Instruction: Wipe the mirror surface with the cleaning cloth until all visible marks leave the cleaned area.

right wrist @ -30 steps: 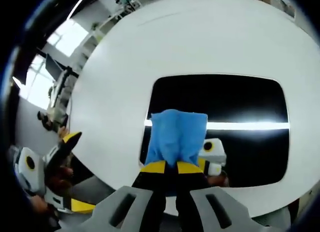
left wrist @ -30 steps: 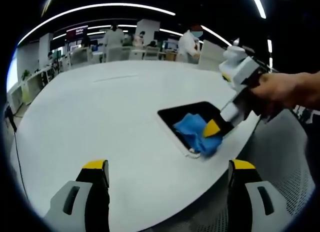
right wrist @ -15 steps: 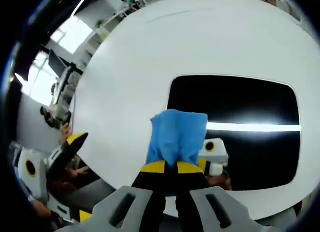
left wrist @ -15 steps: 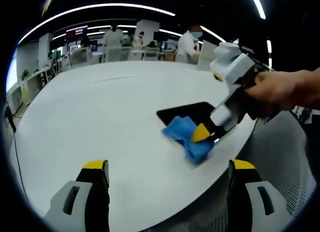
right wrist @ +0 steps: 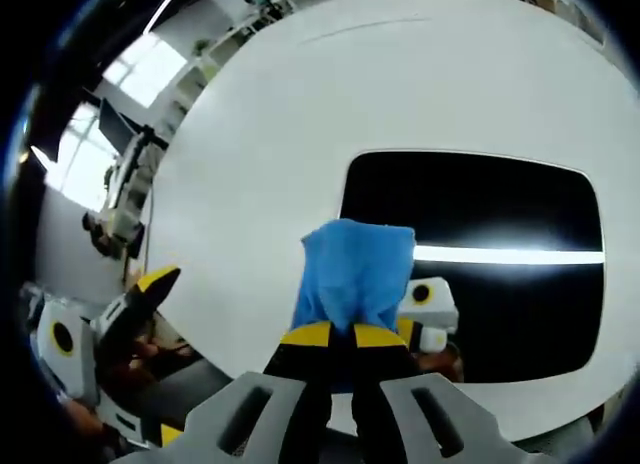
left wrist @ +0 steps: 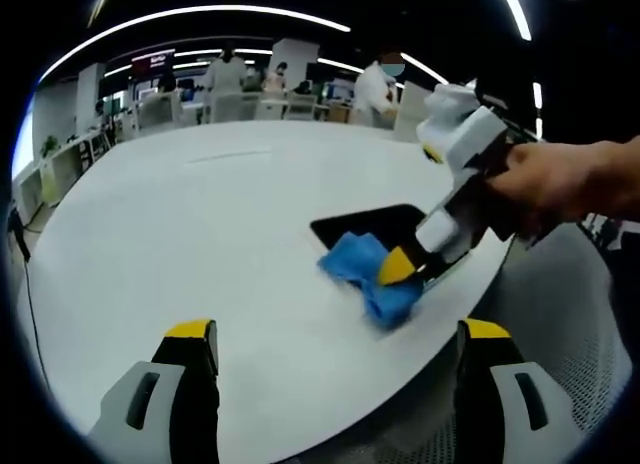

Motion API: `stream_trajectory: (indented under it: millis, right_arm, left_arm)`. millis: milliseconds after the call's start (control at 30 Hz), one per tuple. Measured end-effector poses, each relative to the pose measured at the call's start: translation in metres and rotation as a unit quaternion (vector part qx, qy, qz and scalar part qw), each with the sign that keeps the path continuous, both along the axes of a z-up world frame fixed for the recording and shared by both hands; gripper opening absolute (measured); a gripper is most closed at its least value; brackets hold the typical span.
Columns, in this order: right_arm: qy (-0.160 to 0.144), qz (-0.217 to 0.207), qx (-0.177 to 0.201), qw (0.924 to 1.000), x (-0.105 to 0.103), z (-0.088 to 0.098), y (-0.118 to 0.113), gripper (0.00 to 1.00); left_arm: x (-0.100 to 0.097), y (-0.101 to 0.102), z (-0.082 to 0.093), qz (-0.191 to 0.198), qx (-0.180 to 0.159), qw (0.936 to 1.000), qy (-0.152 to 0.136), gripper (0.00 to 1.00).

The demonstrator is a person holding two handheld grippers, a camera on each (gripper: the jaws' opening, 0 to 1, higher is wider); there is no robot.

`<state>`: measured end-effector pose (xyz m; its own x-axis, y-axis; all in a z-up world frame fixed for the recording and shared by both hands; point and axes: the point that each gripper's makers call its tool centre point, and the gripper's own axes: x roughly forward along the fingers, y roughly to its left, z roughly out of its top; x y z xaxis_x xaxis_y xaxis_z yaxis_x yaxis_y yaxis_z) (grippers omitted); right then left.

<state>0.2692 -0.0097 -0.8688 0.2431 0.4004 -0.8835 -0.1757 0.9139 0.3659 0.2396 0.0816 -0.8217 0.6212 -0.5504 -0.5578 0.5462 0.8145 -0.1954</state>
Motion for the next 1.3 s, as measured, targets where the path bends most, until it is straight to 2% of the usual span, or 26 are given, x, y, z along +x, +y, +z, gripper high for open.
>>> stream_trajectory:
  millis: [267,633,1300]
  right_arm:
    - [0.003,0.002,0.001,1.0000,0.003,-0.003,0.000,0.00]
    - [-0.002,0.002,0.001,1.0000,0.006,-0.002,0.000,0.00]
    - [-0.013,0.004,0.002,0.9999,0.049,-0.002,-0.003,0.00]
  left_arm:
    - [0.001,0.001,0.002,0.003,-0.001,1.0000,-0.004,0.99]
    - [-0.002,0.001,-0.002,0.005,-0.006,0.9999,0.007,0.99]
    - [0.000,-0.001,-0.002,-0.004,0.002,1.0000,0.006,0.99]
